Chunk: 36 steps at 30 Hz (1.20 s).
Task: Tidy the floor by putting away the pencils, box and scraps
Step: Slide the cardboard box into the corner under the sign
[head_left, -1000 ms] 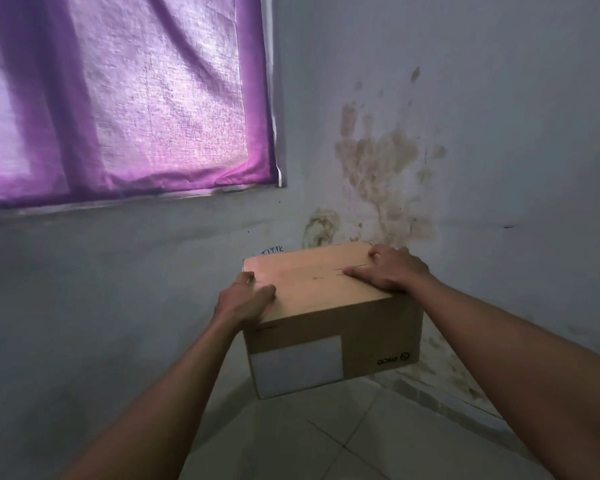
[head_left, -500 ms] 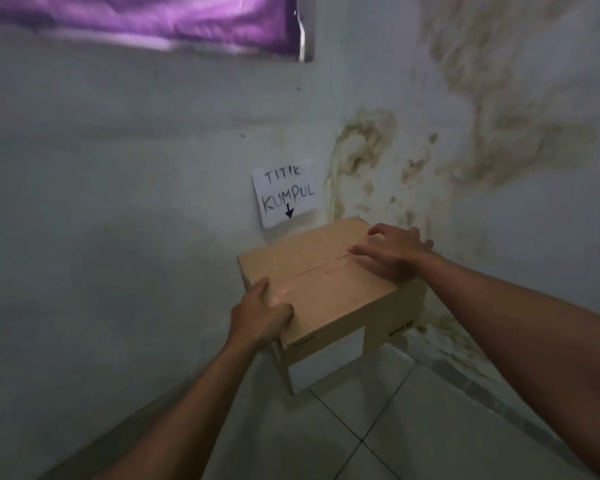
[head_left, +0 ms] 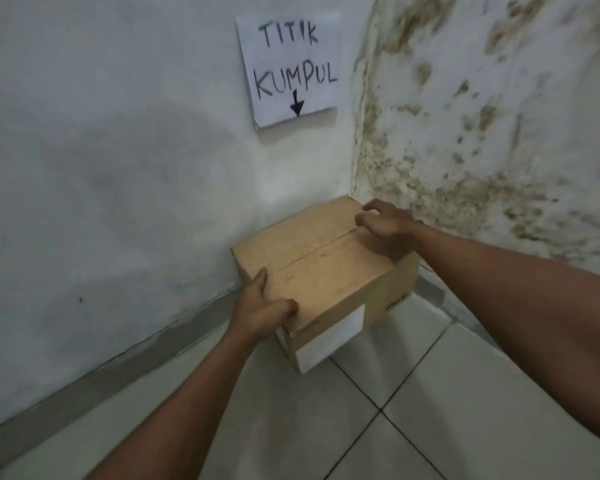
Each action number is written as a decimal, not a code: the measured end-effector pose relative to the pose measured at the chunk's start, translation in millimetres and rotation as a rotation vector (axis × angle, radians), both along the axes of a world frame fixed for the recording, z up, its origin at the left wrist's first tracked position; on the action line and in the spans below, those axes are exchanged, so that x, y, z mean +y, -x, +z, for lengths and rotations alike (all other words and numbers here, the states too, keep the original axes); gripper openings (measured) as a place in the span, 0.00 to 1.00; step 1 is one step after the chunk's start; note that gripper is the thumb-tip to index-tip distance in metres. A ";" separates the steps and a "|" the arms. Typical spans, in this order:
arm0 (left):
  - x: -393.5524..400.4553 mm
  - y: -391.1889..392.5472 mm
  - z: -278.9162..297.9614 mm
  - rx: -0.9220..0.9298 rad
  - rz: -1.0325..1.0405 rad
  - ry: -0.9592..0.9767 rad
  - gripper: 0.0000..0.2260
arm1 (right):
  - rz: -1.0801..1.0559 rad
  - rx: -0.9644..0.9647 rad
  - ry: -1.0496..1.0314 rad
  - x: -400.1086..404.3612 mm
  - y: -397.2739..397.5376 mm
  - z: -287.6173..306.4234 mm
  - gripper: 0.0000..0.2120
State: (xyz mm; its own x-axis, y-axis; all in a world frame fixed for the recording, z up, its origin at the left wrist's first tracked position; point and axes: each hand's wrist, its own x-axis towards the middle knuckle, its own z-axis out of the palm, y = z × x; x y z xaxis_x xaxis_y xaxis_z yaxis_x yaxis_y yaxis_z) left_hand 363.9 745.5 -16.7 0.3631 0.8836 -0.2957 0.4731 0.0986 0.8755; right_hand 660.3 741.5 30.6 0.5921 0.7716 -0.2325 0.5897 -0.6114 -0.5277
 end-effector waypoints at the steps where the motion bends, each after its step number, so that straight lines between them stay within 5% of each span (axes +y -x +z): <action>1: 3.5 -0.5 -10.2 0.000 0.003 0.002 0.44 | 0.002 0.004 -0.001 5.4 -1.3 -8.9 0.35; 14: 32.7 -17.8 -97.3 0.010 -0.073 -0.015 0.43 | 0.105 0.105 -0.056 24.9 -27.4 -114.6 0.31; 24: 38.1 -18.1 -129.3 0.108 -0.131 -0.006 0.43 | 0.293 -0.138 0.125 33.2 -26.3 -139.3 0.33; 28: 31.1 -20.0 -109.2 0.318 -0.162 -0.187 0.43 | 0.314 -0.171 0.235 29.5 -7.6 -141.2 0.37; 36: 0.1 15.6 -58.4 0.569 -0.132 -0.573 0.48 | 0.165 -0.310 0.079 -54.4 54.4 -111.9 0.52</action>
State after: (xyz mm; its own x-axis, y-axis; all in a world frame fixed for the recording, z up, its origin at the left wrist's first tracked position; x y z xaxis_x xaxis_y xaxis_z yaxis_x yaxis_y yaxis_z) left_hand 348.3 745.6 -75.1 0.4054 0.9139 0.0187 0.8367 -0.3793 0.3950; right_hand 605.8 687.1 -81.3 0.5130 0.8494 -0.1238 0.8083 -0.5266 -0.2635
